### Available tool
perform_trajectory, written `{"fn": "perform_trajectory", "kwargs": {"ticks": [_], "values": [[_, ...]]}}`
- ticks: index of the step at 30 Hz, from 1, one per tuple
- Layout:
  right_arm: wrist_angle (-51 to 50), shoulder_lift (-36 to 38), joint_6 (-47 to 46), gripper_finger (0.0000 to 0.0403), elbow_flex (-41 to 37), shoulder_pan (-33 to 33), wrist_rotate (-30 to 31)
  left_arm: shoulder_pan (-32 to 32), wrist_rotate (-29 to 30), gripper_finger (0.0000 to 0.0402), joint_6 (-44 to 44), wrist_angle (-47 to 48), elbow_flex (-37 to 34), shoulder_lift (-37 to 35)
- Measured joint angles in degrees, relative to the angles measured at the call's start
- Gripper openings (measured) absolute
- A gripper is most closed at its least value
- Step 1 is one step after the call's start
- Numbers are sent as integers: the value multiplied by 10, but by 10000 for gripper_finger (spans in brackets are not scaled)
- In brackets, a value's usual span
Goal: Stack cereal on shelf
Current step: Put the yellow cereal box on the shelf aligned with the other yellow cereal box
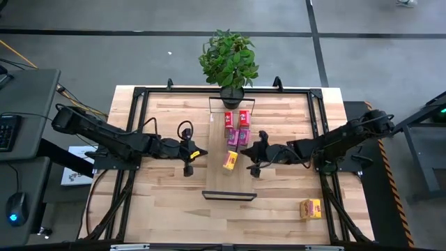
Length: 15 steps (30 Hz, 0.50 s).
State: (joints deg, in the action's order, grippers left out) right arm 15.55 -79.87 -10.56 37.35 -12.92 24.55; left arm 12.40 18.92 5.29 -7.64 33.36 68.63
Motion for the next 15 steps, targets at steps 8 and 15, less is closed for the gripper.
{"fn": "perform_trajectory", "kwargs": {"ticks": [8, 15], "values": [[-88, 58, 16, 0, 108, 5, 24, 1, -11, 0, 99, 94, 0, 0], [-255, 73, 3, 27, 215, 3, 61, 1, -13, 0, 153, 134, 0, 0]]}}
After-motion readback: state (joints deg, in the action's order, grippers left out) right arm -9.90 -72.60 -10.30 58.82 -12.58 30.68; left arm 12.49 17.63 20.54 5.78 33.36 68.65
